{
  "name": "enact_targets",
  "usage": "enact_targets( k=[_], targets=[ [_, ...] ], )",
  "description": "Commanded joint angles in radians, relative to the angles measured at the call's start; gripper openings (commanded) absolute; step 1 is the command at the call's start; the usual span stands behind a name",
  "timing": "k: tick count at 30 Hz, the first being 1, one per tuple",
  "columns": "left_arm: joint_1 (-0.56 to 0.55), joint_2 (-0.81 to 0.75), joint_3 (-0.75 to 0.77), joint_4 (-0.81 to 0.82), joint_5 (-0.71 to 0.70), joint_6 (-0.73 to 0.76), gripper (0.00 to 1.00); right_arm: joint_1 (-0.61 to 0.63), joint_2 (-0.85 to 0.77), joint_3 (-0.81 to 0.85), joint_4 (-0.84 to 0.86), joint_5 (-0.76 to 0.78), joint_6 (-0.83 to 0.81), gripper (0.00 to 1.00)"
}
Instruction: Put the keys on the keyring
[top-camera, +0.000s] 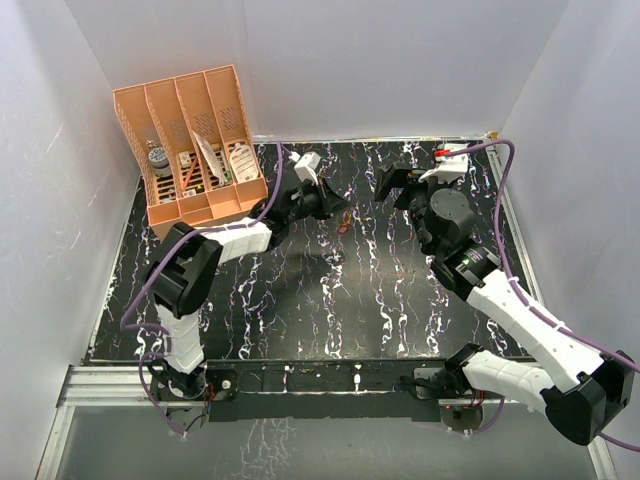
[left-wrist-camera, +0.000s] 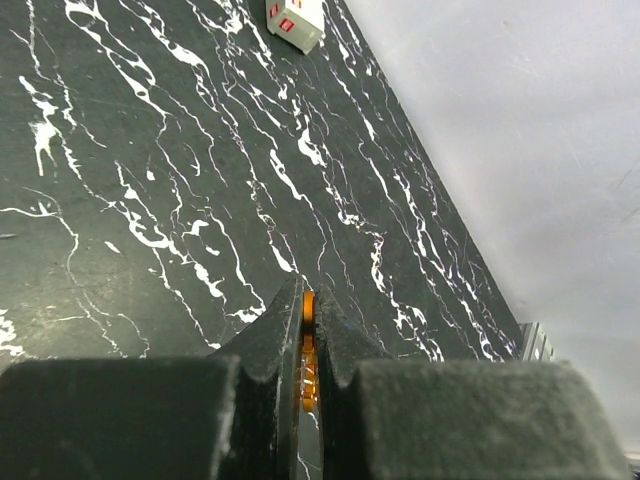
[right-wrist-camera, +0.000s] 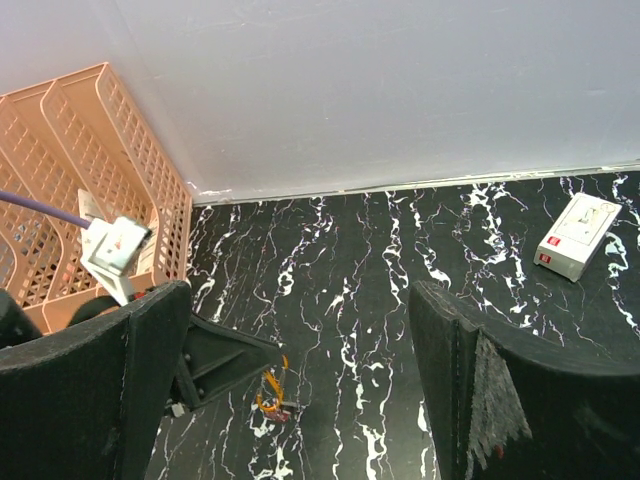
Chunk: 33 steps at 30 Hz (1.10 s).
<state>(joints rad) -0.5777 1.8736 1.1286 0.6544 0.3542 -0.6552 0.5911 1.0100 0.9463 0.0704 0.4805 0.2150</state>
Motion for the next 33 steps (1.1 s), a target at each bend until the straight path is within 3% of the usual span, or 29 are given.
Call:
enact_targets(
  k=[1,12,33],
  targets=[
    [-0.033,0.032,0.071,0.038,0.023,0.007,0.0,-0.011,-0.022,0.039,0.033,0.02,-0.004,0.88],
    [-0.074,0.126,0.105,0.065,0.014,0.001,0.0,-0.011,-0.036,0.034,0.027,0.021,-0.004,0.88],
    [-0.071,0.229,0.229,-0.035,-0.045,0.105,0.0,-0.012,-0.048,0.039,0.019,0.025,-0.01,0.88]
  ],
)
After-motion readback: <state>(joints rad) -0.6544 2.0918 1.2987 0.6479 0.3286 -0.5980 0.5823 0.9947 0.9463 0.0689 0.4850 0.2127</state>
